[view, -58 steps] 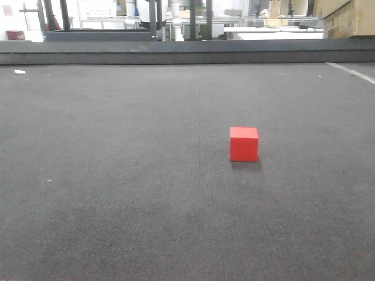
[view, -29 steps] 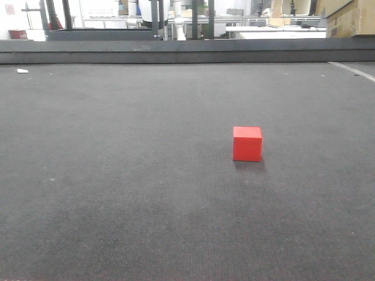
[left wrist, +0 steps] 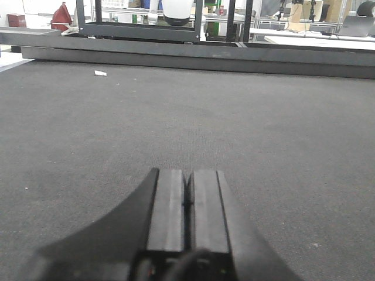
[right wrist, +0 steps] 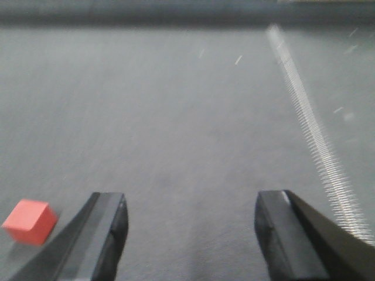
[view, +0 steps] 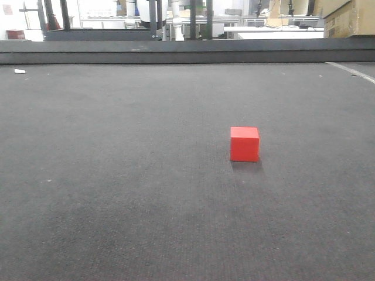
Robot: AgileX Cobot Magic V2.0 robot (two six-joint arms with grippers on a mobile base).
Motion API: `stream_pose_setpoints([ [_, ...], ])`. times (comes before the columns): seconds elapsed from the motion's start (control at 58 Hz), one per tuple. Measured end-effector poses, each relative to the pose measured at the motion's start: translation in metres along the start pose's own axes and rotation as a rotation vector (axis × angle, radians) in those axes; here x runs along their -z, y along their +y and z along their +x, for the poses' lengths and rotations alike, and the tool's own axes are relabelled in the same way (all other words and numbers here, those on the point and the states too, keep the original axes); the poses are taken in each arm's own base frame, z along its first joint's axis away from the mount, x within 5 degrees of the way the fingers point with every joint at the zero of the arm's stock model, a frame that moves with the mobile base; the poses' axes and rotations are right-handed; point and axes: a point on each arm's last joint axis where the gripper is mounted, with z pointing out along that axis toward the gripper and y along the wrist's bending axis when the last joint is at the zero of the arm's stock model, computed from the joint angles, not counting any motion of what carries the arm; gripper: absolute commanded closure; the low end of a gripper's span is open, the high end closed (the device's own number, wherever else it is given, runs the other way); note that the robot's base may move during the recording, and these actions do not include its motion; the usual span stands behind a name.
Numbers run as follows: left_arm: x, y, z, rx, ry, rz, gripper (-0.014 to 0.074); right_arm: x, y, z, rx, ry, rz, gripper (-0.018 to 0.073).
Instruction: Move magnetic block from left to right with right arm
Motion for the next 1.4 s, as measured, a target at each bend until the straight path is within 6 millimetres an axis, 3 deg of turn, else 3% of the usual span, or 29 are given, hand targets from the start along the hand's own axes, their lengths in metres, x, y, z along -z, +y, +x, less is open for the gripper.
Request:
stream_pose_setpoints([
  [0.224,0.000,0.000,0.000,0.000,0.000,0.000,0.0722,-0.043,0.048,-0.047,-0.038,0.247,-0.153,-0.0021],
  [0.397,0.000,0.000,0.000,0.000,0.000,0.000,0.0722,-0.088,0.093,-0.056,-0.092,0.463,-0.138,-0.0021],
  [0.569,0.000,0.000,0.000,0.000,0.000,0.000,0.0722,-0.128,0.131,-0.044,-0.124,0.615,-0.088,-0.0021],
  [0.725,0.000,0.000,0.000,0.000,0.000,0.000,0.0722,-0.160,0.151,-0.023,-0.146,0.703,-0.045,-0.0021],
  [1.035,0.000,0.000,0.000,0.000,0.000,0.000,0.0722,-0.205,0.161,0.026,-0.147,0.834,0.045,-0.0021],
  [1.398,0.000,0.000,0.000,0.000,0.000,0.000,0.0722,-0.237,0.174,0.035,-0.136,0.829,0.050,-0.0021],
])
